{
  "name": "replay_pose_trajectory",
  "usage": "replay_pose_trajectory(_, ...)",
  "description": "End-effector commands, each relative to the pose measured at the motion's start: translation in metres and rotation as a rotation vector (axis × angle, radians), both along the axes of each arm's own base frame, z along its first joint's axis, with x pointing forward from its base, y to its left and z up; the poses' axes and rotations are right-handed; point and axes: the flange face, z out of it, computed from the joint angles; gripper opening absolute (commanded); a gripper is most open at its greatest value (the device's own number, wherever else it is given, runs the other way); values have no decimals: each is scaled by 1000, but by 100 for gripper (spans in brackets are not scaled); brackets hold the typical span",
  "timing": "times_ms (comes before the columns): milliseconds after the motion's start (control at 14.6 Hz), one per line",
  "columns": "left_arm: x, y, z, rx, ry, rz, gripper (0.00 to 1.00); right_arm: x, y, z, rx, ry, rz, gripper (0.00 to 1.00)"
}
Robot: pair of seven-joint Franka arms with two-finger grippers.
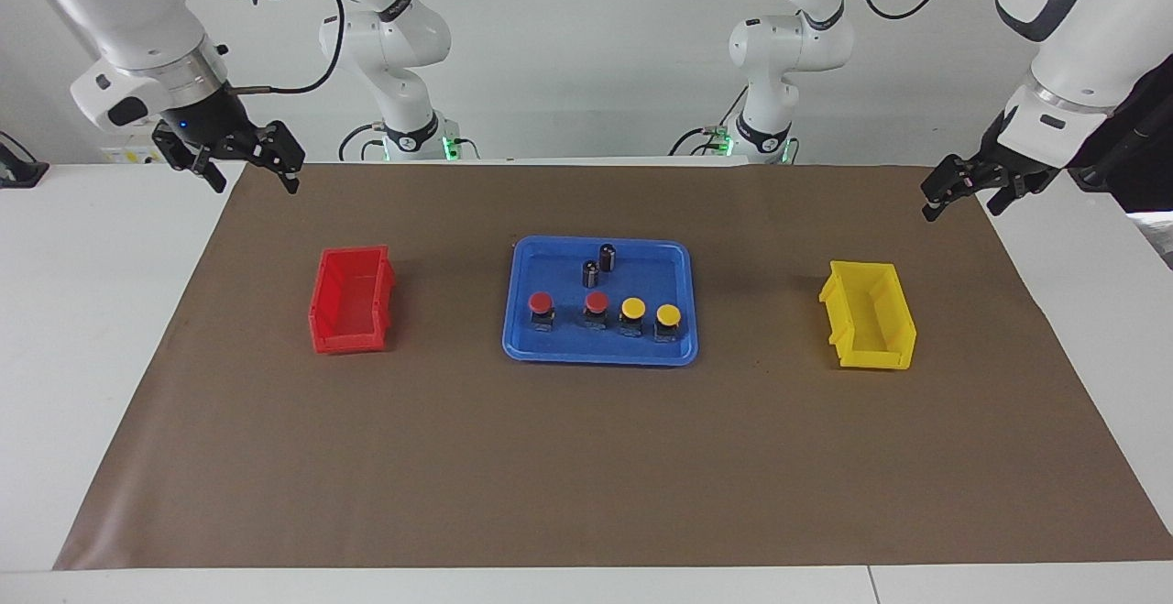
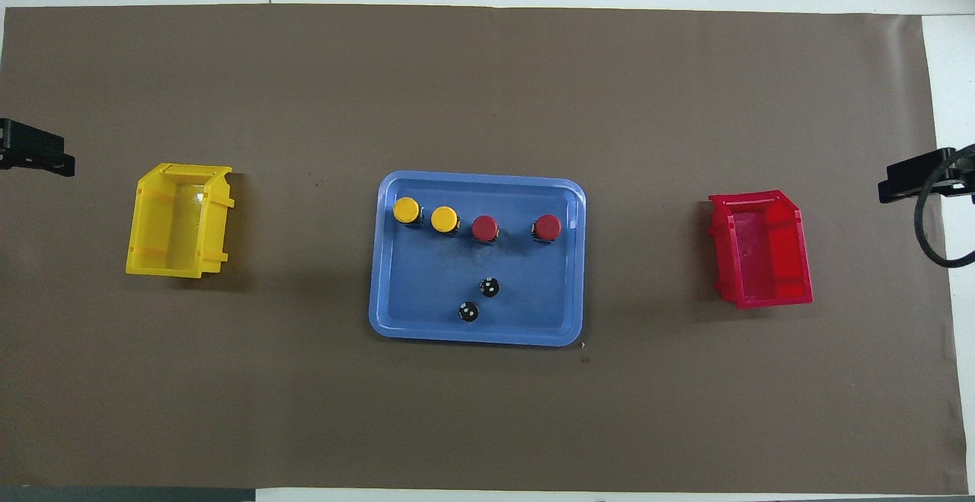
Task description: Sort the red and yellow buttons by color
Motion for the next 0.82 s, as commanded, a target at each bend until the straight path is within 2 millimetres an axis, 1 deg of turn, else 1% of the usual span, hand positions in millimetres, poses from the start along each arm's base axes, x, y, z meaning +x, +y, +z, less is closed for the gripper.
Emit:
replay_pose_trajectory(0,-10,-13,2,-7,1,-8,100,-6,-3,1,-6,-13,28,100)
replay_pose_trajectory(206,-12,-12,0,-8,1,-9,100,-7,-2,1,-2,-8,25,100)
replay_pose_trajectory(548,-14,-5,-3,-9,2,-4,100,-9,-6,2,-2,-9,11,100)
replay_pose_trajectory(754,-14,-5,-4,-9,5,2,100,-8,-2,1,7,-8,17,100)
